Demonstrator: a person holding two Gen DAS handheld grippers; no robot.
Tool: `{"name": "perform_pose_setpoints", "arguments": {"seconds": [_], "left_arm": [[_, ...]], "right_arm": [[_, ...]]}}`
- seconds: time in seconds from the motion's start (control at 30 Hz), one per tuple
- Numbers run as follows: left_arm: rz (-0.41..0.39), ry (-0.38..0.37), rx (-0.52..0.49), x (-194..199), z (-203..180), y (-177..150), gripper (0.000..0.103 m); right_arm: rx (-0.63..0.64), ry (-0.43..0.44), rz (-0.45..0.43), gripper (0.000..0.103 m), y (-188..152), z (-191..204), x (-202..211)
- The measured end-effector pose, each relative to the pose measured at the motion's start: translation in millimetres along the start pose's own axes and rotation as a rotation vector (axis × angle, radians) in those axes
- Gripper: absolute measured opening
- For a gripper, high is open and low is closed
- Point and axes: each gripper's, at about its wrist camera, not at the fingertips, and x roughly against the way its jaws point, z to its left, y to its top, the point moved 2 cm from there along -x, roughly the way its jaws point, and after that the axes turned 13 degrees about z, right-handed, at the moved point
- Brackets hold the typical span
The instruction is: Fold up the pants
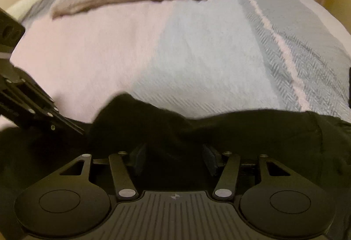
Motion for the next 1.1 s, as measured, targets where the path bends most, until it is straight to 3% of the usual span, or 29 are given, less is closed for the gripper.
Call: {"name": "perform_pose_setpoints", "arguments": {"seconds": [0.1, 0.13, 0.23, 0.33, 0.47, 0.57, 0.67, 0.77, 0.9, 0.97, 1.03, 1.1], "left_arm": [[-0.009, -0.014, 0.055, 2.0, 19.5, -10.9, 0.002], [-0.014, 0.045, 0.049, 8.1, 21.5, -15.1, 0.002], [0.005, 0.123, 0.100, 24.9, 35.6, -28.1, 0.000], [-0.021, 0.149, 0.101, 46.3, 27.0, -37.3, 0.000], [-0.107, 0.087, 0.023, 50.4, -23.0, -24.2, 0.000], [-0.082, 0.060, -0.028, 19.0, -41.8, -14.9, 0.000], [-0.027, 0.132, -0.038, -7.6, -27.9, -19.9, 0.003], [-0.048, 0.128, 0.026, 10.6, -6.0, -37.0, 0.003], [-0.044, 0.247, 0.070, 37.0, 7.8, -63.8, 0.004], [-0.026, 0.311, 0.110, 53.2, 21.3, -82.9, 0.002], [-0.043, 0.332, 0.138, 70.1, 26.5, -101.3, 0.002], [-0.096, 0.305, 0.142, 84.4, 23.3, -118.9, 0.001]], "right_arm": [[0.007, -0.016, -0.011, 0.037, -11.4, -16.2, 5.1], [-0.014, -0.046, -0.012, 0.037, -16.6, -22.9, 8.7], [-0.152, -0.121, 0.014, 0.037, -31.5, -47.9, 20.2], [-0.145, -0.160, -0.002, 0.037, -28.5, -41.9, 37.9], [-0.068, -0.032, -0.078, 0.037, -15.0, -10.7, 43.6], [0.027, 0.080, -0.046, 0.038, -10.9, 12.4, 19.1], [0.110, 0.043, -0.002, 0.038, -24.8, 4.4, 3.5], [0.043, -0.021, 0.001, 0.037, -42.9, -29.4, 16.8], [-0.075, -0.117, 0.042, 0.038, -58.1, -59.3, 28.9], [-0.073, -0.175, 0.031, 0.038, -55.1, -41.4, 40.4], [-0.066, -0.111, -0.030, 0.038, -50.2, -11.0, 48.8], [-0.035, -0.039, -0.071, 0.038, -45.4, 29.3, 45.6]]}}
